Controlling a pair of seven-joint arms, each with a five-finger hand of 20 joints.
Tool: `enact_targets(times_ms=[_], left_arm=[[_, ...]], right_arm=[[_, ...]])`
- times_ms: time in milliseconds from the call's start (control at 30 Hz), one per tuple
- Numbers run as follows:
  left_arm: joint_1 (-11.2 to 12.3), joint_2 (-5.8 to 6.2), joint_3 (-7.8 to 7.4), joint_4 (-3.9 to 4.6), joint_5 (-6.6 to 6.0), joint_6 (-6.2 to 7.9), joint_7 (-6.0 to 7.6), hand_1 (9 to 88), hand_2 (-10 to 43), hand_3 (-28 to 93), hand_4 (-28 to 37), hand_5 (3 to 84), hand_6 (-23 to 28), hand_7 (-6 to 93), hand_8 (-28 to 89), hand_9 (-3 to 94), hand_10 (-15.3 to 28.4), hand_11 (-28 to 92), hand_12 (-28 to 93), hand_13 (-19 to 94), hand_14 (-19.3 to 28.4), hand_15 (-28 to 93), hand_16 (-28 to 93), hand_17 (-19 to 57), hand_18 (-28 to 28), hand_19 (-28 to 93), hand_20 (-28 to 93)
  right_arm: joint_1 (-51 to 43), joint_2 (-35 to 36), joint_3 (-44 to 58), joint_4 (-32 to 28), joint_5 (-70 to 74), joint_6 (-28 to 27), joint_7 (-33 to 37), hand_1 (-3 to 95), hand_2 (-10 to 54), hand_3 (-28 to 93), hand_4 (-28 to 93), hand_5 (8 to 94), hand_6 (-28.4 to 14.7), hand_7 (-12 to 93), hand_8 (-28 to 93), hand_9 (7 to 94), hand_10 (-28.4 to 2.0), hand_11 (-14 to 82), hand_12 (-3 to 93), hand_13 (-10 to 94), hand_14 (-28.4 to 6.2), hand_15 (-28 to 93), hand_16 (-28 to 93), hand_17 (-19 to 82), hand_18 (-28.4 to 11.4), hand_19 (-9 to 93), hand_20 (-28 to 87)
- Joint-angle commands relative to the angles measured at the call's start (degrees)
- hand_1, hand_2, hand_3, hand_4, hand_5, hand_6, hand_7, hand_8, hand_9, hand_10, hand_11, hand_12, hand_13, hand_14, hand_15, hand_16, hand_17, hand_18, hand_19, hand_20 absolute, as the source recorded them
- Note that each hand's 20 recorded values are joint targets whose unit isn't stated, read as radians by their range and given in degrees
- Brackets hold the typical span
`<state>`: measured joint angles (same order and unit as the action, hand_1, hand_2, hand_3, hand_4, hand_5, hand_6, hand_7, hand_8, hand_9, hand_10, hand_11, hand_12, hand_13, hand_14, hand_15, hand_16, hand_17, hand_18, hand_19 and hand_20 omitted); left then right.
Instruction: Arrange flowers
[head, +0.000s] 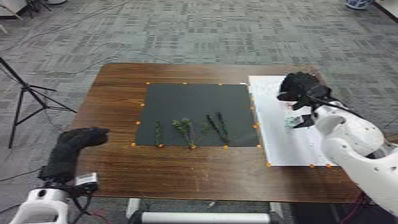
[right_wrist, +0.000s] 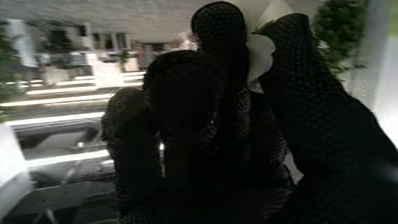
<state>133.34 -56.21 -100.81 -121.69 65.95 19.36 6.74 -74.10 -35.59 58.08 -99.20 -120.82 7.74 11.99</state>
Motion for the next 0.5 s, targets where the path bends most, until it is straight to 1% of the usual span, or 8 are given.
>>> enact_targets(times_ms=[33, 100, 167, 233, 300, 400, 433, 500], left_arm=[[2.28, 0.49, -2.90, 0.79, -3.99, 4.36, 2.35, 28.4, 9.6, 65, -26.5, 59.9, 2.2, 22.6, -8, 57.8, 15.3, 29, 18, 43, 20.0, 38, 2, 3.5, 15.7, 27, 28], [2.65, 0.52, -2.86, 0.87, -5.59, 5.30, 3.24, 28.1, 9.5, 65, -26.9, 59.9, 2.2, 22.7, -8, 57.9, 15.4, 29, 18, 43, 20.0, 38, 2, 3.8, 15.6, 27, 27], [2.51, 0.54, -2.63, 1.11, -6.15, 5.73, 3.54, 27.8, 9.6, 65, -27.3, 60.0, 2.2, 22.7, -8, 58.0, 15.4, 29, 18, 43, 19.8, 37, 2, 4.1, 15.5, 26, 27], [2.71, 0.61, -2.63, 1.12, -6.43, 5.76, 3.55, 27.6, 9.6, 65, -27.8, 60.2, 2.2, 22.7, -8, 58.1, 15.5, 29, 18, 43, 19.6, 36, 2, 4.7, 15.2, 24, 26], [2.40, 0.90, -2.40, 1.30, -6.27, 5.51, 3.51, 27.3, 9.5, 66, -28.0, 60.2, 2.3, 22.7, -8, 58.2, 15.5, 29, 18, 43, 19.6, 35, 2, 5.2, 14.9, 22, 25], [0.95, 1.45, -1.29, 1.88, -5.82, 4.93, 3.62, 27.2, 9.6, 66, -28.2, 60.2, 2.3, 22.5, -8, 58.4, 15.6, 29, 18, 43, 19.2, 32, 1, 6.1, 14.2, 19, 23], [0.80, 1.37, -1.05, 1.89, -5.46, 4.68, 3.38, 27.2, 9.6, 66, -28.2, 60.2, 2.2, 22.6, -8, 58.4, 15.6, 29, 18, 43, 18.9, 31, 1, 6.4, 14.0, 18, 23], [-0.14, 1.62, -0.14, 2.53, -4.68, 4.57, 3.18, 27.2, 9.6, 66, -28.2, 60.3, 2.3, 22.5, -8, 58.7, 15.6, 29, 18, 43, 18.5, 28, 1, 7.1, 13.2, 15, 22]], right_arm=[[7.00, -2.58, -4.39, -6.75, 9.04, -11.07, -3.43, 57.4, -9.5, 60, -19, 77.8, 0.8, 22, 11, 89.0, -9.9, 12.8, 31.9, 86, -4.0, 54, 37, 51, -17.8, 91, 50], [8.15, -3.69, -6.26, -8.10, 9.29, -13.34, -5.29, 57.4, -9.5, 60, -19, 77.8, 0.8, 22, 11, 89.1, -9.9, 12.7, 31.6, 86, -4.0, 54, 37, 51, -17.7, 91, 50], [9.64, -5.20, -7.79, -9.31, 10.67, -17.26, -6.87, 57.4, -9.5, 59, -19, 77.9, 0.8, 22, 11, 88.9, -9.8, 12.3, 31.3, 87, -3.8, 55, 37, 51, -17.6, 92, 49], [12.20, -7.16, -10.37, -9.74, 12.53, -20.65, -7.67, 57.5, -9.5, 59, -19, 78.0, 0.9, 22, 11, 89.0, -9.9, 11.8, 30.7, 87, -3.6, 55, 37, 52, -17.4, 92, 49], [14.35, -9.49, -12.52, -9.62, 13.25, -23.13, -8.46, 57.5, -9.5, 59, -19, 78.1, 1.0, 22, 10, 88.9, -10.0, 11.5, 30.3, 87, -3.4, 56, 37, 52, -17.2, 93, 49], [16.60, -12.56, -15.61, -9.49, 14.03, -23.61, -7.97, 57.5, -9.5, 59, -19, 78.1, 1.4, 21, 10, 88.9, -9.7, 10.8, 29.4, 88, -2.8, 57, 37, 53, -16.9, 93, 50], [16.56, -14.10, -15.94, -9.17, 14.45, -23.68, -7.80, 57.4, -9.5, 59, -19, 78.1, 1.5, 22, 10, 88.9, -9.5, 10.7, 29.4, 88, -2.8, 57, 37, 53, -16.8, 93, 51], [17.01, -17.51, -16.53, -7.58, 14.65, -23.62, -8.01, 57.1, -9.5, 59, -19, 78.2, 1.6, 22, 10, 89.0, -9.3, 10.3, 29.1, 88, -2.8, 58, 36, 54, -16.7, 93, 51]])
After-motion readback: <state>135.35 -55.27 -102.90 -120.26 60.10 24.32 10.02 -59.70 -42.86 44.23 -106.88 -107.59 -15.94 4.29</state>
